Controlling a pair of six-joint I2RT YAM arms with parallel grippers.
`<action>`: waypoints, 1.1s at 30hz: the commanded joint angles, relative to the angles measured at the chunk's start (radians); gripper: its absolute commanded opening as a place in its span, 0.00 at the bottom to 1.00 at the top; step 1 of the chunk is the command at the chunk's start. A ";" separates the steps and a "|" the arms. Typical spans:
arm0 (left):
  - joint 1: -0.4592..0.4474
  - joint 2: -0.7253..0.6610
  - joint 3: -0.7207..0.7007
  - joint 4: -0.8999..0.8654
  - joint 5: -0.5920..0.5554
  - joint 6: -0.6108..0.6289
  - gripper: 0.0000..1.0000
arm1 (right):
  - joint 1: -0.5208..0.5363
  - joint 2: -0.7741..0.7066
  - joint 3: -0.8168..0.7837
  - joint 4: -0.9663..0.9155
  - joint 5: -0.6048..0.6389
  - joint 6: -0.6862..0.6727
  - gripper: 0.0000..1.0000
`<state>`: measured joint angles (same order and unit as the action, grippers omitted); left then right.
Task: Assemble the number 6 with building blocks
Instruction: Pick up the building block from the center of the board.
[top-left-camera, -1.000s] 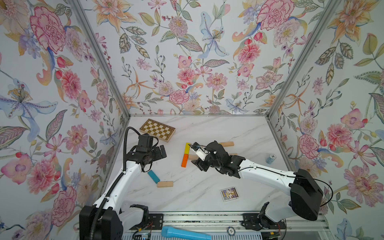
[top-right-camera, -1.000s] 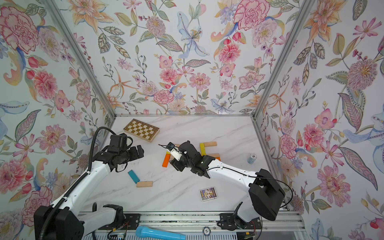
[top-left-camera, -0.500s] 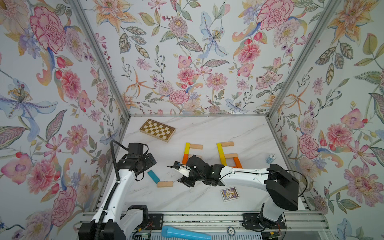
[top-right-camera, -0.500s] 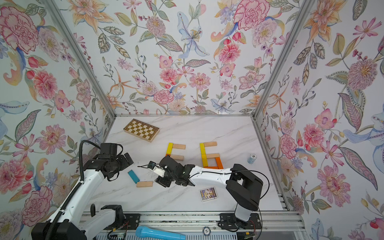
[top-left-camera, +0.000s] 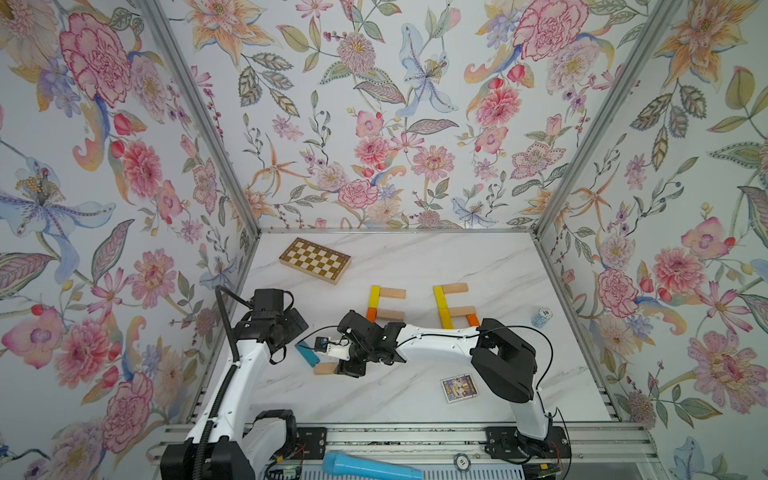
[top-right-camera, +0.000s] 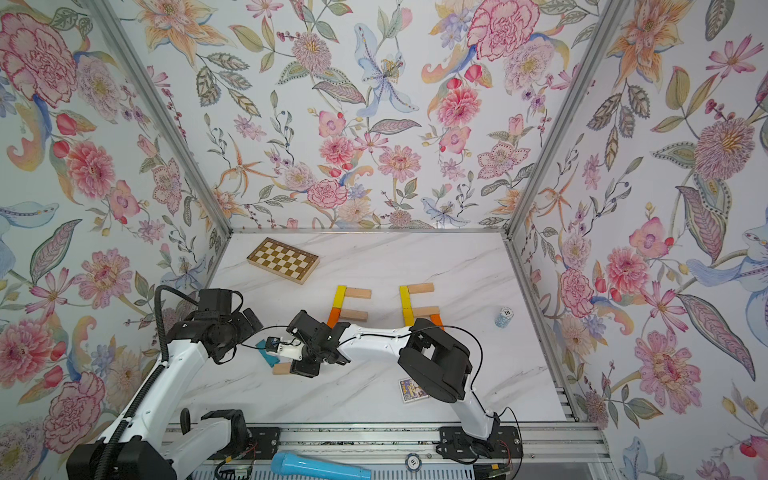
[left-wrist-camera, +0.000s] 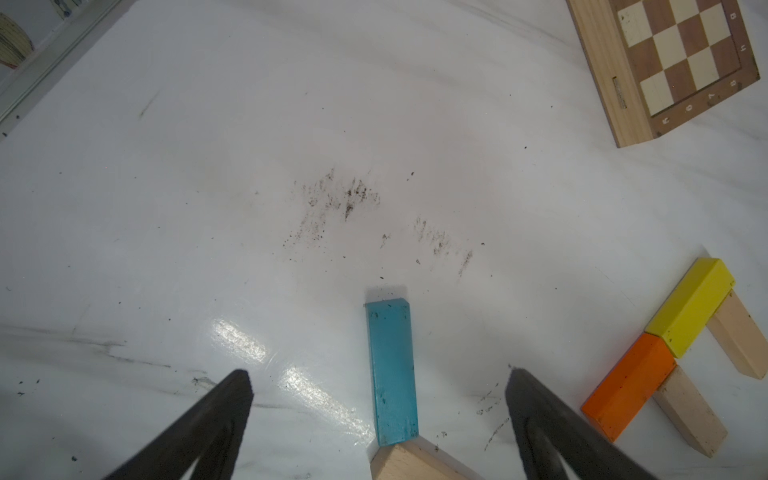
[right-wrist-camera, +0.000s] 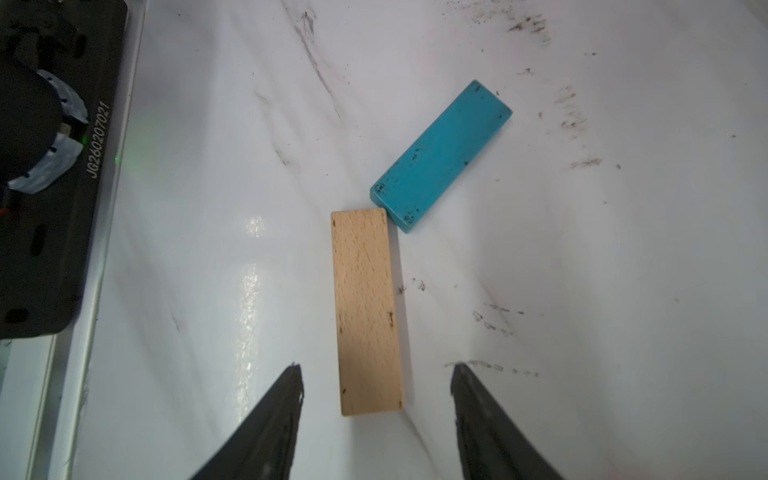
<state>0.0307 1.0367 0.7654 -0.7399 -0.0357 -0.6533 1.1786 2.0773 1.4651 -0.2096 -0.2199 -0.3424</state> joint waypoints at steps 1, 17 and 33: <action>0.018 -0.012 -0.018 -0.013 -0.086 -0.039 0.99 | -0.001 0.032 0.043 -0.053 -0.039 -0.024 0.58; 0.051 0.024 -0.004 -0.036 -0.145 -0.066 0.99 | 0.001 0.134 0.120 -0.083 -0.020 -0.018 0.56; 0.051 -0.013 -0.011 -0.027 -0.136 -0.063 0.99 | 0.006 0.113 0.061 -0.119 0.038 0.009 0.25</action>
<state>0.0723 1.0428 0.7650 -0.7628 -0.1467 -0.7055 1.1790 2.2047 1.5631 -0.2756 -0.2127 -0.3435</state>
